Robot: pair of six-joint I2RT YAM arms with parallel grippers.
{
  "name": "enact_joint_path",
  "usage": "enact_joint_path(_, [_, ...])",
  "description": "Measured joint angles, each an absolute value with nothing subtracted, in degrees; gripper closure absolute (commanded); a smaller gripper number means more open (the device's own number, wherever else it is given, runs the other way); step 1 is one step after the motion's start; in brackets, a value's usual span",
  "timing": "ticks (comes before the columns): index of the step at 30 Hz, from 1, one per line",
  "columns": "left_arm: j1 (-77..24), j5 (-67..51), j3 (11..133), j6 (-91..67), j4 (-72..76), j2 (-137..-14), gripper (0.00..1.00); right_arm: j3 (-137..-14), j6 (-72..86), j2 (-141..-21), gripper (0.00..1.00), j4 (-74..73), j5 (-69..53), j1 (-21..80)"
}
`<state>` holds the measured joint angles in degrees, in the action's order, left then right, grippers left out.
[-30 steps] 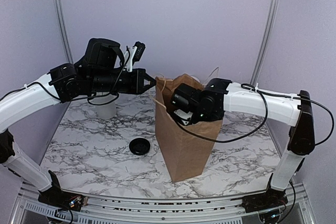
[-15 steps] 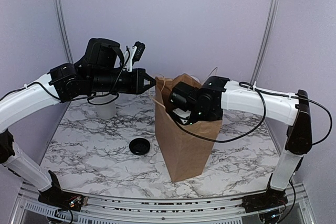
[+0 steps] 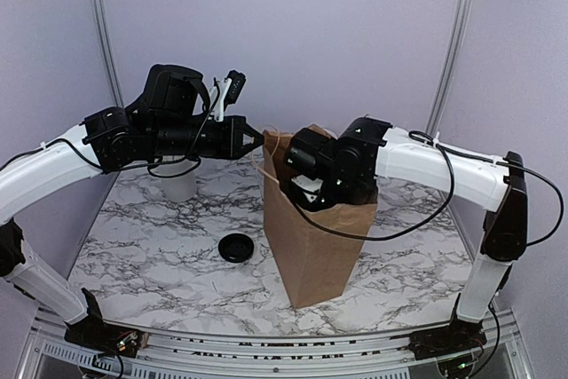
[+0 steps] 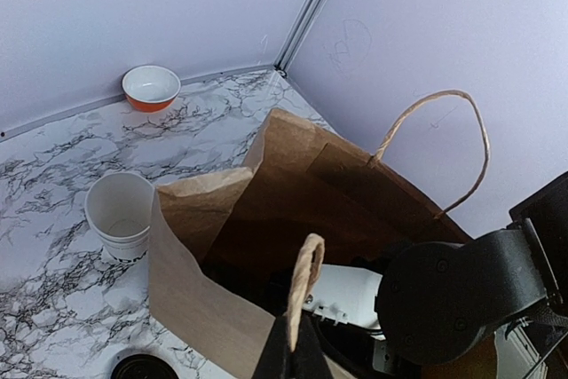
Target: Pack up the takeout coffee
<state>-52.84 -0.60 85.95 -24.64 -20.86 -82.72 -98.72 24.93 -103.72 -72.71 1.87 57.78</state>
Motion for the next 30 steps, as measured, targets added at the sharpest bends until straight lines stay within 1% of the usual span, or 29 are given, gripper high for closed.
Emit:
enact_joint_path(11, [-52.8,-1.4,86.0,-24.6,-20.9,-82.7,1.0,-103.1,24.9,-103.9,0.1,-74.3,2.5,58.0])
enact_joint_path(17, [-52.8,-1.6,86.0,-24.6,-20.9,-82.9,1.0,-103.7,24.9,-103.9,0.1,-74.9,3.4,58.0])
enact_joint_path(30, [-52.8,-2.0,86.0,-24.6,-20.9,-83.4,1.0,-109.3,25.2,-103.8,0.1,-75.7,6.5,58.0])
